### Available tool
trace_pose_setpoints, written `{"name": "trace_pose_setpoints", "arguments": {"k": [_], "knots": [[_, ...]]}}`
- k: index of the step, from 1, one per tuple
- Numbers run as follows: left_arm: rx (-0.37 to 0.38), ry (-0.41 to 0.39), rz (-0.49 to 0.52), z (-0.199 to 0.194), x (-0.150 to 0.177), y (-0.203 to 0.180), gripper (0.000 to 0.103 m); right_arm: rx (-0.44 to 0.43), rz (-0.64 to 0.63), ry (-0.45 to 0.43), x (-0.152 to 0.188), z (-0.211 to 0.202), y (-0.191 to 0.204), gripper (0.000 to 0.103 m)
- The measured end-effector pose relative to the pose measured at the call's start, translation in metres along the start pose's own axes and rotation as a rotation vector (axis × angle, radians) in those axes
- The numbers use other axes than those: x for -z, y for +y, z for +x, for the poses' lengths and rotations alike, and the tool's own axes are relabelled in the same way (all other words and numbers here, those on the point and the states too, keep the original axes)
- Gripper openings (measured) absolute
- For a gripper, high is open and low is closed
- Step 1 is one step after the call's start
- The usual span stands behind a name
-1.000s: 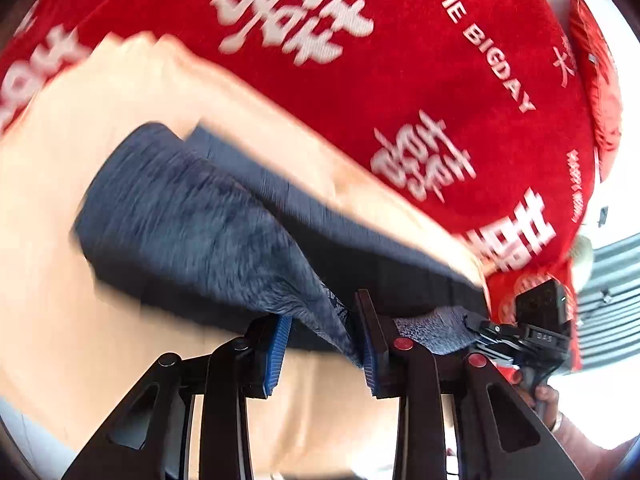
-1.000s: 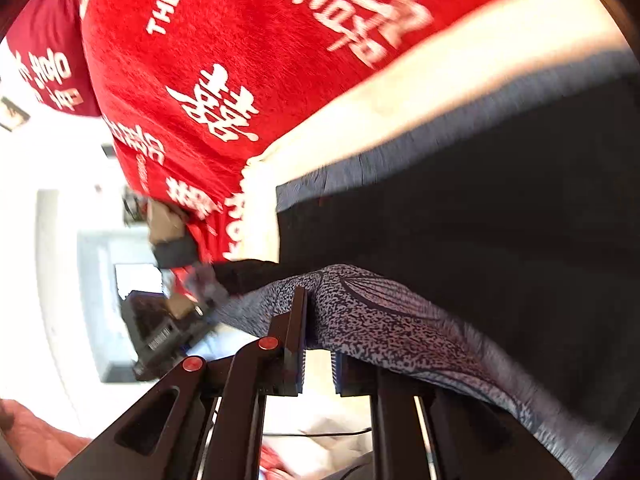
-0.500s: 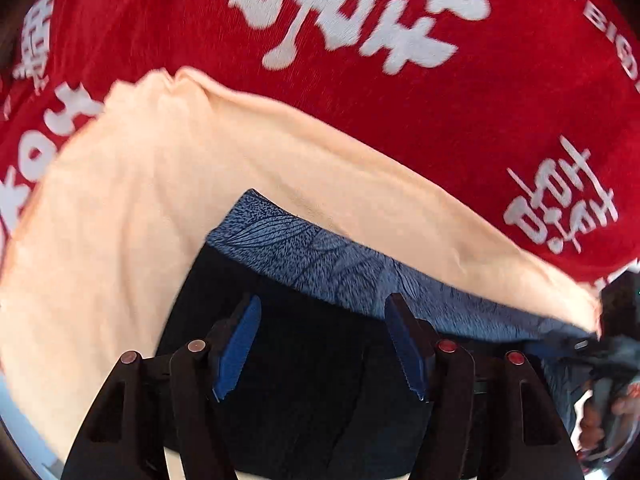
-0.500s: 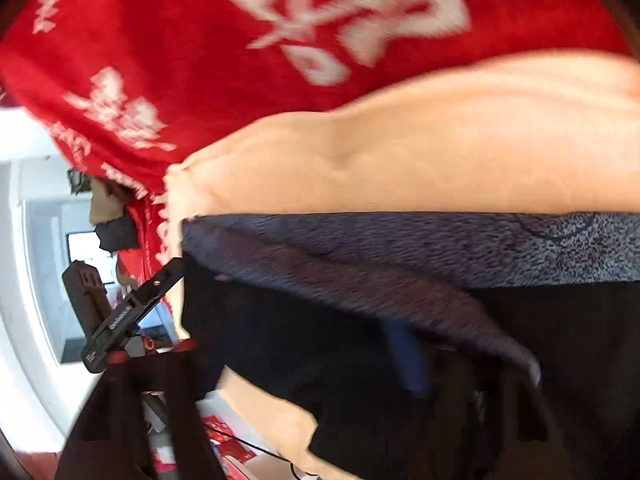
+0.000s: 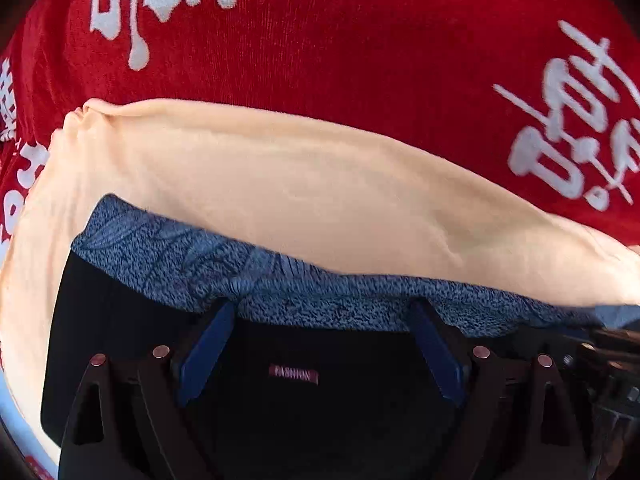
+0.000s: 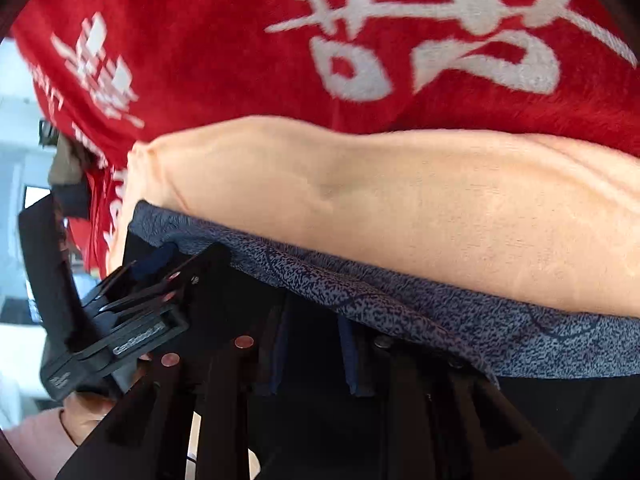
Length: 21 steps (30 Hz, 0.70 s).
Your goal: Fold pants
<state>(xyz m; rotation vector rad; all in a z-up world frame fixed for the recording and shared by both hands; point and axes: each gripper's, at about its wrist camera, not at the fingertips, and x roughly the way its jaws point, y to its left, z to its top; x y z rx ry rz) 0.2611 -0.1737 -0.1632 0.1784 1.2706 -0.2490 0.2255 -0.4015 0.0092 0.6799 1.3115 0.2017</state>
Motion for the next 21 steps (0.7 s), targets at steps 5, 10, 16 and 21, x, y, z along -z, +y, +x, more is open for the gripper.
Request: {"name": "trace_pose_setpoints", "arguments": {"k": [5, 10, 16, 21], "knots": [[-0.032, 0.021, 0.018, -0.014, -0.003, -0.005, 0.089, -0.005, -0.001, -0.077, 0.007, -0.039, -0.008, 0.054], [0.029, 0.052, 0.082, -0.057, 0.030, -0.017, 0.089, -0.057, 0.054, -0.131, 0.049, -0.096, -0.032, 0.065], [0.182, 0.132, 0.259, -0.102, 0.106, -0.067, 0.089, -0.052, 0.262, -0.190, 0.160, -0.160, -0.088, 0.065], [0.360, 0.204, 0.358, -0.117, 0.161, -0.116, 0.089, 0.013, 0.489, -0.251, 0.280, -0.196, -0.121, 0.065]]}}
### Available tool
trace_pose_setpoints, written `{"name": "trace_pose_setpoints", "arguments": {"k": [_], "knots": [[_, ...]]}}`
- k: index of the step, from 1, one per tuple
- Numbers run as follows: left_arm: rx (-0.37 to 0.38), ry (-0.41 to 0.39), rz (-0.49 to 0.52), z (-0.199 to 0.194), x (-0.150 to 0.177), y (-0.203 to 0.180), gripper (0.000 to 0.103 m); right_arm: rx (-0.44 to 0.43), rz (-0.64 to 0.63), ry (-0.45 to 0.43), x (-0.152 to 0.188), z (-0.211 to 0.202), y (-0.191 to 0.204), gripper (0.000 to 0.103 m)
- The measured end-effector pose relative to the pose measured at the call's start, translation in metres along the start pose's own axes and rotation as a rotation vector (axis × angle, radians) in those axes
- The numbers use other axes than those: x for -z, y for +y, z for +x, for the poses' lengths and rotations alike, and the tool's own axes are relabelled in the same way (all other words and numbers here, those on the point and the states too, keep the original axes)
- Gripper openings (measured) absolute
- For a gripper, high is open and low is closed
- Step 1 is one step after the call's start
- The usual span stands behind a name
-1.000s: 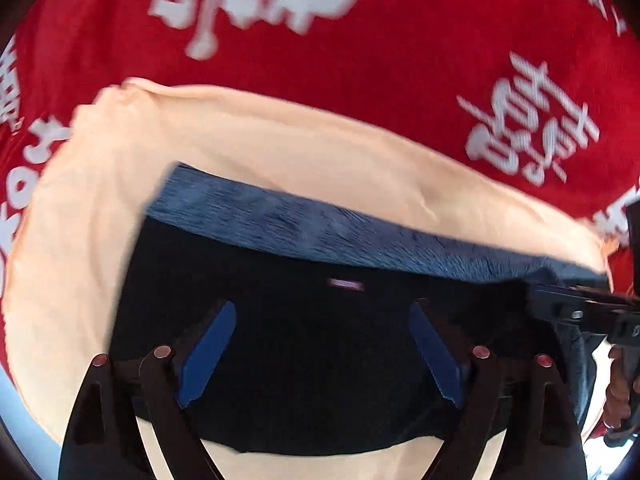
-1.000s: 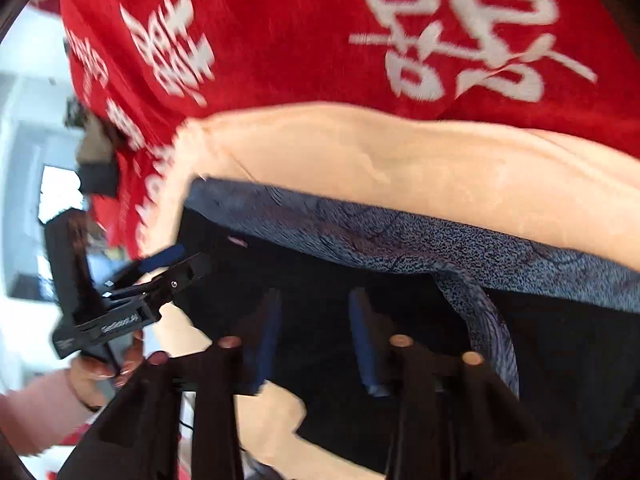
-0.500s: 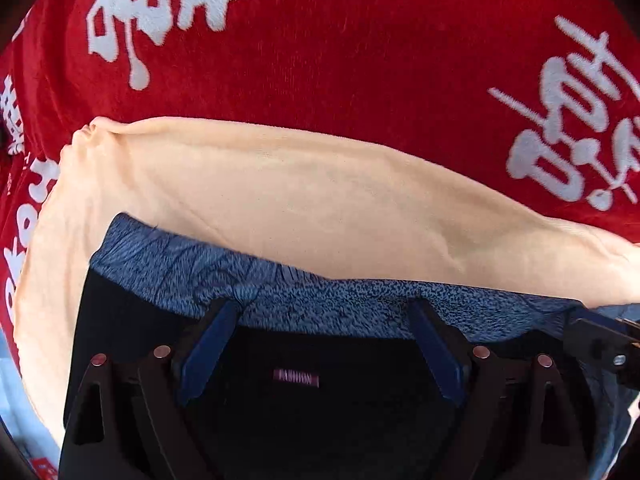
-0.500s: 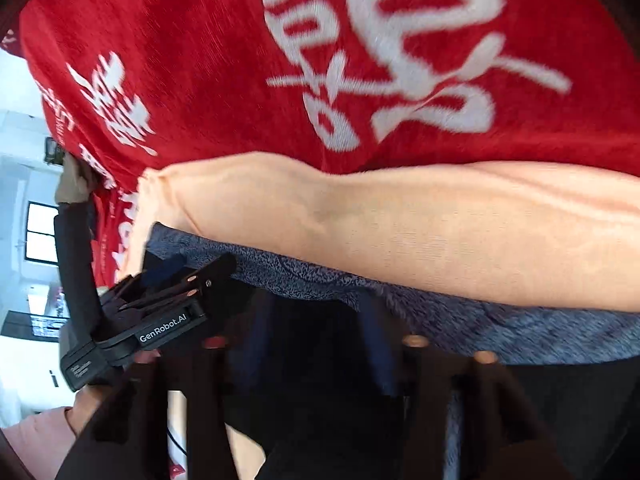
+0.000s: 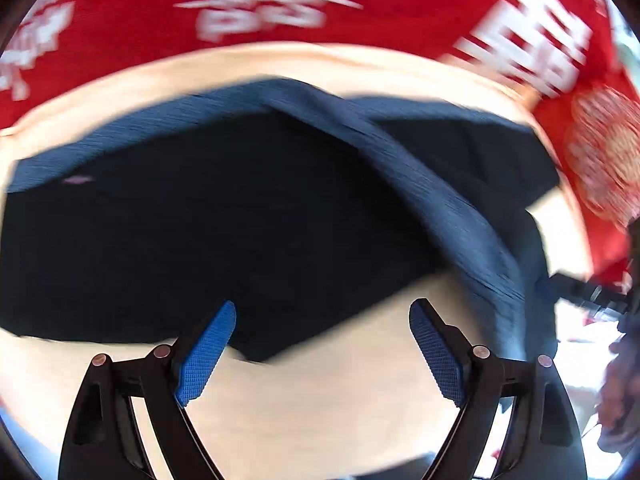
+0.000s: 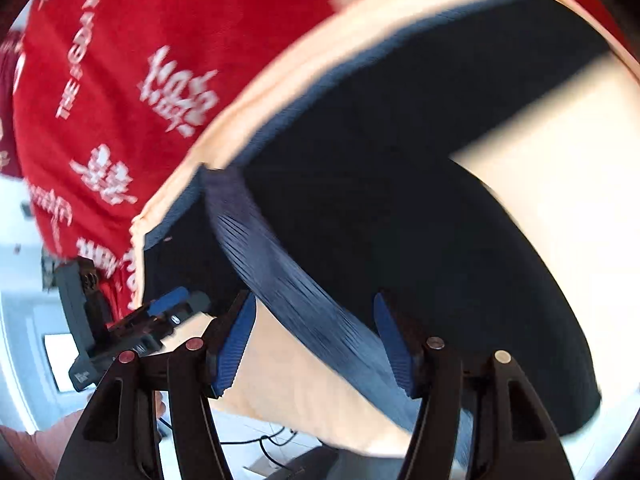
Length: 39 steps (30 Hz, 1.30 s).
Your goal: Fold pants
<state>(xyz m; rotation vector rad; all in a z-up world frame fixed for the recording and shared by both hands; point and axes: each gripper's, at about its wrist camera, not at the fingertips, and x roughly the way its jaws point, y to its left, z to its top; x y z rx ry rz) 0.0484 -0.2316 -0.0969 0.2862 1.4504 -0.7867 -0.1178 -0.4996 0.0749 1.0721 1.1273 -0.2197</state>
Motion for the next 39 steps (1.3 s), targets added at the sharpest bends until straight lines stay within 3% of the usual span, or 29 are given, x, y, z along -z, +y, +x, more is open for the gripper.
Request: {"name": "trace_pose_setpoints", "arguments": {"k": [6, 8, 12, 16, 17, 19, 20, 21, 22, 23, 25, 30, 35, 39], "knots": [[0.146, 0.033, 0.058, 0.012, 0.020, -0.058, 0.089, 0.077, 0.221, -0.063, 0.109, -0.040, -0.088, 0.065], [0.158, 0.049, 0.071, 0.026, 0.009, -0.072, 0.089, 0.108, 0.285, -0.076, 0.134, -0.042, -0.113, 0.065], [0.176, 0.071, 0.076, 0.039, 0.004, -0.075, 0.089, 0.063, 0.354, -0.079, 0.156, -0.031, -0.145, 0.065], [0.170, 0.102, 0.071, 0.058, 0.001, -0.099, 0.089, -0.014, 0.352, -0.060, 0.155, -0.013, -0.155, 0.063], [0.164, 0.111, 0.071, 0.062, -0.001, -0.102, 0.089, -0.030, 0.344, -0.059, 0.154, -0.011, -0.157, 0.060], [0.152, 0.120, 0.075, 0.063, -0.001, -0.106, 0.089, -0.082, 0.345, -0.048, 0.149, -0.008, -0.161, 0.038], [0.140, 0.116, 0.077, 0.063, -0.001, -0.110, 0.089, -0.103, 0.351, -0.038, 0.147, -0.008, -0.164, 0.033], [0.128, 0.111, 0.078, 0.062, -0.002, -0.114, 0.089, -0.127, 0.353, -0.029, 0.143, -0.007, -0.164, 0.010], [0.128, 0.113, 0.073, 0.060, -0.002, -0.115, 0.079, -0.160, 0.355, -0.009, 0.139, -0.009, -0.164, 0.003], [0.144, 0.117, 0.063, 0.058, -0.003, -0.118, 0.053, -0.180, 0.354, -0.006, 0.135, -0.013, -0.163, 0.003], [0.186, 0.165, 0.049, 0.058, -0.009, -0.124, 0.024, -0.239, 0.325, 0.000, 0.118, -0.028, -0.151, 0.003], [0.205, 0.112, 0.035, 0.022, -0.043, -0.152, 0.024, -0.293, 0.188, -0.028, 0.049, -0.083, -0.119, 0.003], [0.210, 0.013, -0.001, -0.023, -0.114, -0.188, 0.024, -0.307, 0.044, -0.080, -0.065, -0.129, -0.101, 0.003], [0.163, -0.083, 0.071, -0.020, -0.179, -0.212, 0.025, -0.263, -0.048, -0.091, -0.167, -0.137, -0.094, 0.003]]}}
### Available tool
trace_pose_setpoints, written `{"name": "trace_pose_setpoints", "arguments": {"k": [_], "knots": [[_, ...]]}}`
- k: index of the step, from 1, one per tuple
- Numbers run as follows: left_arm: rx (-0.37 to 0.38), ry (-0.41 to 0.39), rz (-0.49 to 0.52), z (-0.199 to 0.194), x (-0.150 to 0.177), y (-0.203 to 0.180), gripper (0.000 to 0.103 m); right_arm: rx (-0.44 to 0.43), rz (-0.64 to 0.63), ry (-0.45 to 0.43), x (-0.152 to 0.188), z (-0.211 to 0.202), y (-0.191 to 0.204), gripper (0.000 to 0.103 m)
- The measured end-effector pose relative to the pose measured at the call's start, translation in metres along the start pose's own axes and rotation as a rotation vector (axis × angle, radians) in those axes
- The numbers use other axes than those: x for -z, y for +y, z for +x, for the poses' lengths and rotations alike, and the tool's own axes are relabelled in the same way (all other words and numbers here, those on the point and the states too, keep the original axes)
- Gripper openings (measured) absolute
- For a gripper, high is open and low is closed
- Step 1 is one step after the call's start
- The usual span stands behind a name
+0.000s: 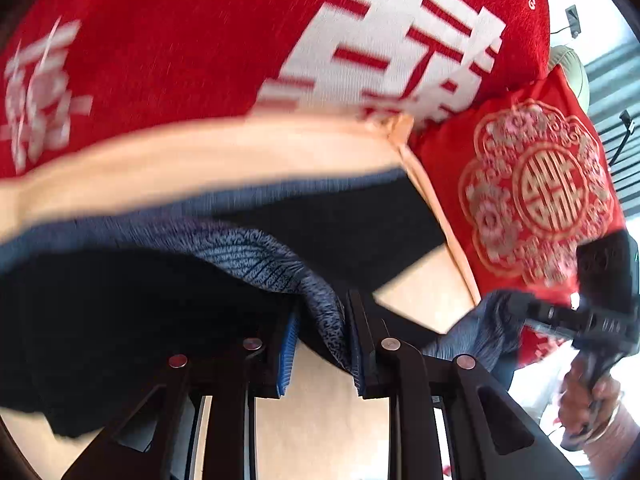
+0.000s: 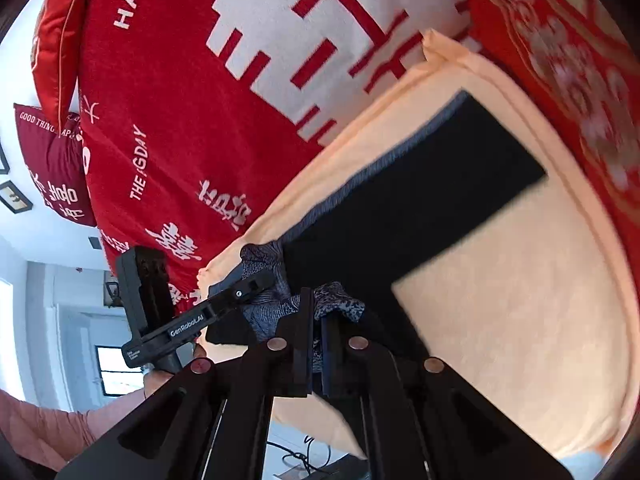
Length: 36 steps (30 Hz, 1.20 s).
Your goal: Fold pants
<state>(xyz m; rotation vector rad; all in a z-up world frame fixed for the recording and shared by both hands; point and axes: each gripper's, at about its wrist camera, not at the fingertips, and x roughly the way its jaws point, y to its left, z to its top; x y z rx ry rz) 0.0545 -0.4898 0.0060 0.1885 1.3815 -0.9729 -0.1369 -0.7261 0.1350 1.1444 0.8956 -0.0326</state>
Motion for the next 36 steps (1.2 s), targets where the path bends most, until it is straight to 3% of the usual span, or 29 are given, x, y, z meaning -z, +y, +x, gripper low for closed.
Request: {"name": "trace_pose_setpoints", "arguments": {"k": [1, 3, 4, 5, 6, 7, 8, 10, 15, 19, 22, 24, 26, 29, 31, 34, 36], "knots": [[-0.026, -0.025, 0.023, 0.003, -0.017, -0.003, 0.025, 0.020, -0.024, 0.002, -0.030, 0.004, -0.003, 0.003], [-0.080, -0.046, 0.035, 0.006, -0.035, 0.001, 0.040, 0.052, -0.045, 0.014, -0.061, 0.011, -0.009, 0.004], [-0.135, -0.063, 0.035, 0.008, -0.043, 0.002, 0.069, 0.106, -0.065, 0.013, -0.082, 0.023, -0.009, 0.006], [-0.194, -0.080, 0.033, 0.008, -0.047, 0.003, 0.082, 0.158, -0.082, 0.005, -0.092, 0.029, -0.012, 0.007], [-0.238, -0.098, 0.032, 0.008, -0.049, 0.006, 0.082, 0.206, -0.094, -0.002, -0.103, 0.035, -0.015, 0.008], [-0.253, -0.096, 0.029, 0.009, -0.049, 0.011, 0.082, 0.255, -0.105, -0.007, -0.119, 0.042, -0.017, 0.017], [-0.267, -0.085, 0.016, 0.011, -0.048, 0.016, 0.082, 0.289, -0.115, -0.012, -0.127, 0.046, -0.018, 0.053], [-0.309, -0.054, -0.016, 0.015, -0.039, 0.030, 0.082, 0.358, -0.134, -0.048, -0.137, 0.048, -0.014, 0.093], [-0.482, 0.051, -0.063, 0.030, 0.005, 0.073, 0.082, 0.314, -0.086, -0.078, -0.091, 0.032, -0.011, 0.091], [-0.521, 0.117, -0.191, 0.036, 0.031, 0.112, 0.082, 0.330, 0.080, 0.011, -0.043, 0.054, -0.058, 0.051], [-0.524, 0.126, -0.228, 0.039, 0.036, 0.127, 0.082, 0.300, 0.222, -0.009, -0.023, 0.061, -0.089, 0.046], [-0.515, 0.121, -0.230, 0.041, 0.033, 0.130, 0.082, 0.283, 0.240, -0.037, -0.029, 0.068, -0.097, 0.045], [-0.522, 0.123, -0.212, 0.044, 0.028, 0.128, 0.082, 0.286, 0.211, -0.040, -0.037, 0.068, -0.092, 0.031], [-0.509, 0.118, -0.206, 0.044, 0.021, 0.121, 0.082, 0.287, 0.187, -0.026, -0.037, 0.058, -0.083, 0.031], [-0.495, 0.115, -0.198, 0.045, 0.017, 0.115, 0.082, 0.351, 0.178, -0.029, -0.029, 0.050, -0.082, 0.033], [-0.493, 0.136, -0.190, 0.054, 0.015, 0.112, 0.082, 0.385, 0.248, -0.023, -0.026, 0.051, -0.102, 0.040], [-0.498, 0.122, -0.191, 0.058, 0.013, 0.110, 0.082, 0.342, 0.281, -0.037, -0.032, 0.055, -0.113, 0.040]]}}
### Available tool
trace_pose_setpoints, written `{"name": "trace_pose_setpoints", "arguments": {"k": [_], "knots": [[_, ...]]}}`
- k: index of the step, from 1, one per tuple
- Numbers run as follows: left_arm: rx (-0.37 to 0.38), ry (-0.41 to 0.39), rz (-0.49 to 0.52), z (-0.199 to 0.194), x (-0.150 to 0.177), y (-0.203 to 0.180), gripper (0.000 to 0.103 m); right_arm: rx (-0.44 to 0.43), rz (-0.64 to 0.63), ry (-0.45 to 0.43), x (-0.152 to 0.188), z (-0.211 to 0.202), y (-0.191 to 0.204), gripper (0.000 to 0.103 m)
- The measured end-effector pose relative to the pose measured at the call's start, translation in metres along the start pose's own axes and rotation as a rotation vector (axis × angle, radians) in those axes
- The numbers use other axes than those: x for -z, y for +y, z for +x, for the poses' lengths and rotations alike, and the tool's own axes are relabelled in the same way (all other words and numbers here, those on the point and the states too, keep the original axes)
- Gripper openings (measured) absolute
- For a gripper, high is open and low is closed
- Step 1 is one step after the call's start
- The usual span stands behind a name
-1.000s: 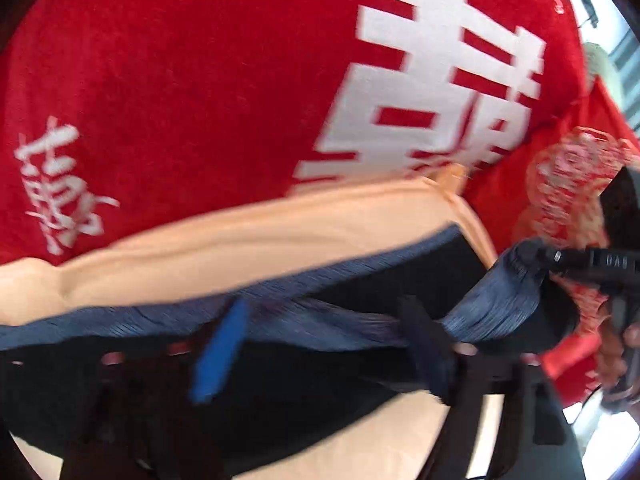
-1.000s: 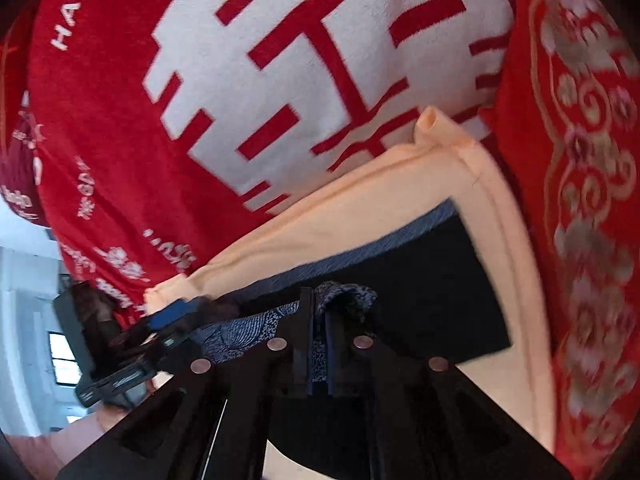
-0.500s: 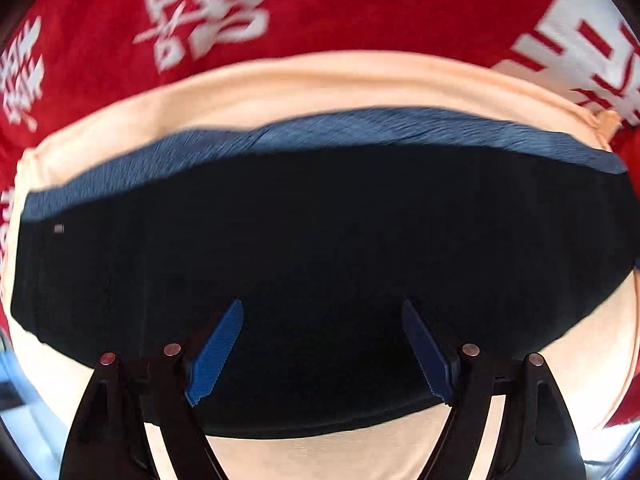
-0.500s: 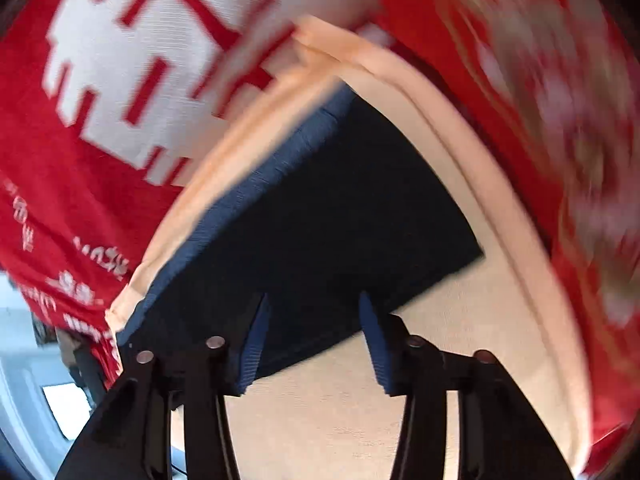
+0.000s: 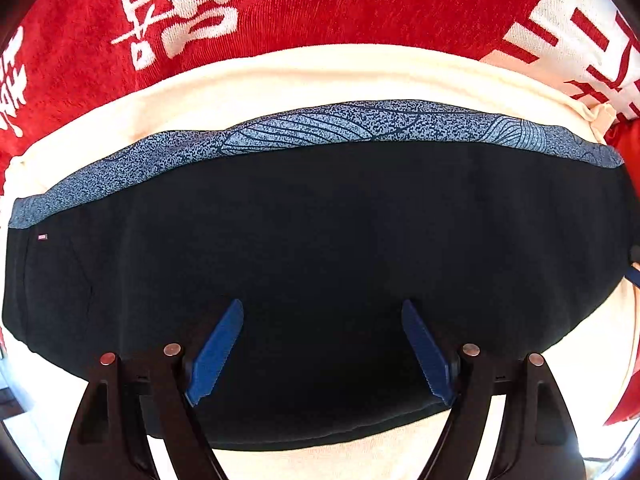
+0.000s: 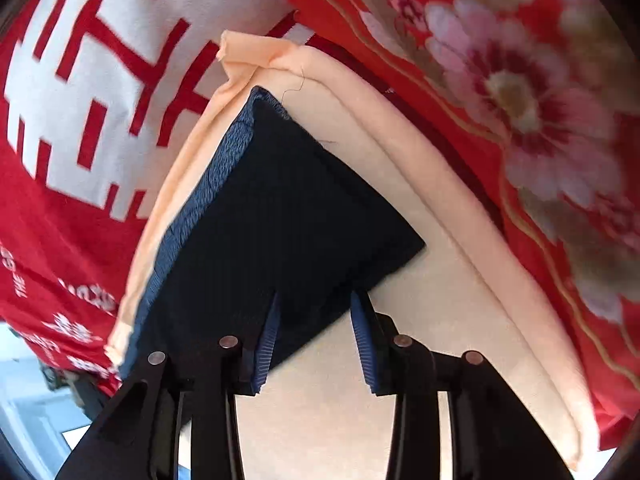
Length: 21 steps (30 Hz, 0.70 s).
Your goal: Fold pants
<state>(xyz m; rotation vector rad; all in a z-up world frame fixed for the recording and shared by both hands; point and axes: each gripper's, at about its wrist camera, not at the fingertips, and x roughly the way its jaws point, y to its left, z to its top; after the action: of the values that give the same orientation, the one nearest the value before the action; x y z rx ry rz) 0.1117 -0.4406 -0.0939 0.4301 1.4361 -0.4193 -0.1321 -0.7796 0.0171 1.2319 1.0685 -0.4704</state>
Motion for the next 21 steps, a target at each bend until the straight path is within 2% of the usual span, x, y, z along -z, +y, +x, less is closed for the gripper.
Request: {"name": "trace_pose_setpoints", "arguments": {"k": [1, 2, 4, 6, 8, 10, 11, 15, 18, 21], "knots": [[0.001, 0.000, -0.002, 0.000, -0.001, 0.000, 0.082, -0.012, -0.008, -0.006, -0.003, 0.003, 0.001, 0.021], [0.003, 0.003, -0.004, 0.000, -0.002, 0.000, 0.082, -0.017, -0.021, -0.010, -0.004, 0.003, 0.004, 0.008], [0.011, 0.012, -0.002, -0.003, 0.002, 0.001, 0.082, -0.034, -0.060, -0.036, 0.001, -0.010, 0.009, 0.008], [0.008, 0.018, 0.011, -0.001, 0.011, 0.004, 0.084, 0.002, -0.112, -0.026, 0.006, -0.012, 0.009, 0.009], [-0.006, 0.009, 0.023, -0.004, 0.015, 0.015, 0.087, 0.089, -0.163, 0.058, 0.006, 0.008, 0.000, 0.023], [-0.011, 0.030, 0.013, -0.005, 0.011, 0.015, 0.087, 0.067, -0.156, 0.081, 0.002, 0.006, -0.002, 0.029], [-0.012, 0.040, 0.009, -0.008, 0.010, 0.013, 0.087, 0.094, -0.176, 0.077, 0.002, -0.002, 0.005, 0.031], [0.015, -0.032, 0.030, -0.029, -0.015, 0.007, 0.087, 0.031, -0.272, -0.015, 0.007, -0.032, 0.040, 0.032], [0.012, -0.073, 0.055, -0.026, -0.042, -0.007, 0.087, 0.066, -0.373, -0.028, -0.007, -0.016, 0.071, 0.032], [-0.003, -0.097, 0.053, -0.011, -0.068, -0.019, 0.087, 0.111, -0.407, 0.001, -0.029, 0.018, 0.080, 0.032]]}}
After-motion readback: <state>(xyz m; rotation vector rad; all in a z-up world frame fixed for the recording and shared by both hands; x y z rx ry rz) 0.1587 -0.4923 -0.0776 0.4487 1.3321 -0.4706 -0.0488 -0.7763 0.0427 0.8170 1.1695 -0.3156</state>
